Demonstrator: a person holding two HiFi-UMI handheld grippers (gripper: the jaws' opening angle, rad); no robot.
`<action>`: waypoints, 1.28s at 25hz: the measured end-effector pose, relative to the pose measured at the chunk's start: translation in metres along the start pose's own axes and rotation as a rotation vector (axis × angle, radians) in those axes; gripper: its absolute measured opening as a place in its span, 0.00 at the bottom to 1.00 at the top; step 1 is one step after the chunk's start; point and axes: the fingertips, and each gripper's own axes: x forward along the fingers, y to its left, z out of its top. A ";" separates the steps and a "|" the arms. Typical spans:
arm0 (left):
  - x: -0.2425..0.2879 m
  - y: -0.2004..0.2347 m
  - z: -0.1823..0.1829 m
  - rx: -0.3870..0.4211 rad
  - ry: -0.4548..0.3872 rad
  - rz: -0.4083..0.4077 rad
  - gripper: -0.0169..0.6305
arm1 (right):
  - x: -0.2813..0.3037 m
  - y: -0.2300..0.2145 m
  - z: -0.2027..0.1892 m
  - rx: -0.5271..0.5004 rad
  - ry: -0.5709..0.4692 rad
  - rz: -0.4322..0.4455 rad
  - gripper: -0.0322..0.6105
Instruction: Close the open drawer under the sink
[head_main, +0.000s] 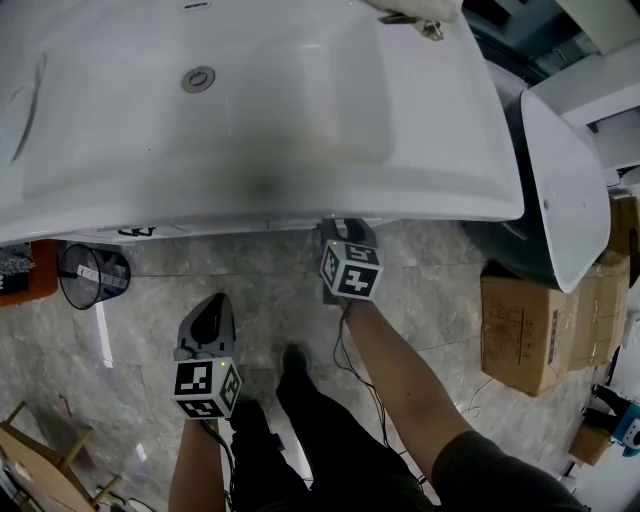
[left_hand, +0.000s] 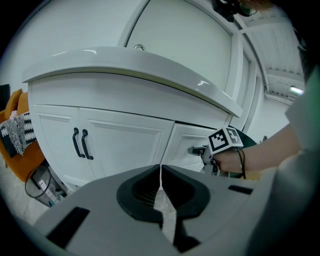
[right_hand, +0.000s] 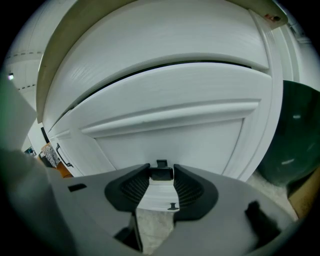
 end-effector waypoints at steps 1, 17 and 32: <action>-0.001 0.000 0.000 0.001 0.000 0.000 0.06 | 0.000 0.000 0.000 0.001 0.000 0.000 0.30; -0.059 0.012 0.006 0.027 -0.036 -0.058 0.06 | -0.079 0.017 -0.014 0.045 -0.010 -0.062 0.30; -0.214 0.024 0.029 0.144 -0.101 -0.287 0.06 | -0.286 0.140 -0.008 0.031 -0.161 -0.096 0.25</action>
